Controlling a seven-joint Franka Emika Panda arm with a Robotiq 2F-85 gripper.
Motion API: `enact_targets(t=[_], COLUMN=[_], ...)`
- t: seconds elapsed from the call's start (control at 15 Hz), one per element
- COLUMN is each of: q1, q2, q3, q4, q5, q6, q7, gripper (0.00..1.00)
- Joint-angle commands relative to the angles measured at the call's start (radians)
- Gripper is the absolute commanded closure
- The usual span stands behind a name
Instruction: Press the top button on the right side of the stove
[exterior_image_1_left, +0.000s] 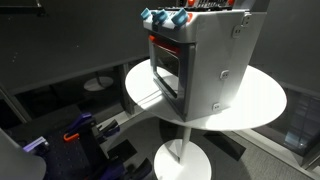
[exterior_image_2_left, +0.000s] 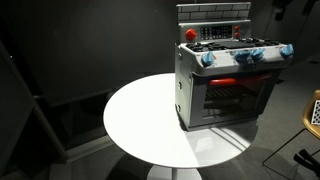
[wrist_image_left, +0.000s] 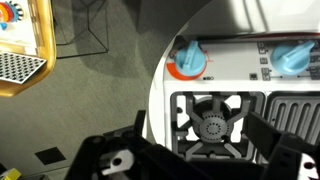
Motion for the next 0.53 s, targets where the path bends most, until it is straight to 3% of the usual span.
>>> enact_targets(t=[0.0, 0.47], q1=[-0.006, -0.010], q2=[-0.073, -0.106], q3=[-0.003, -0.012], q4=[-0.040, -0.046], q5=[0.079, 0.136], q6=[-0.082, -0.237], q7=[-0.088, -0.230], gripper=[0.00, 0.00])
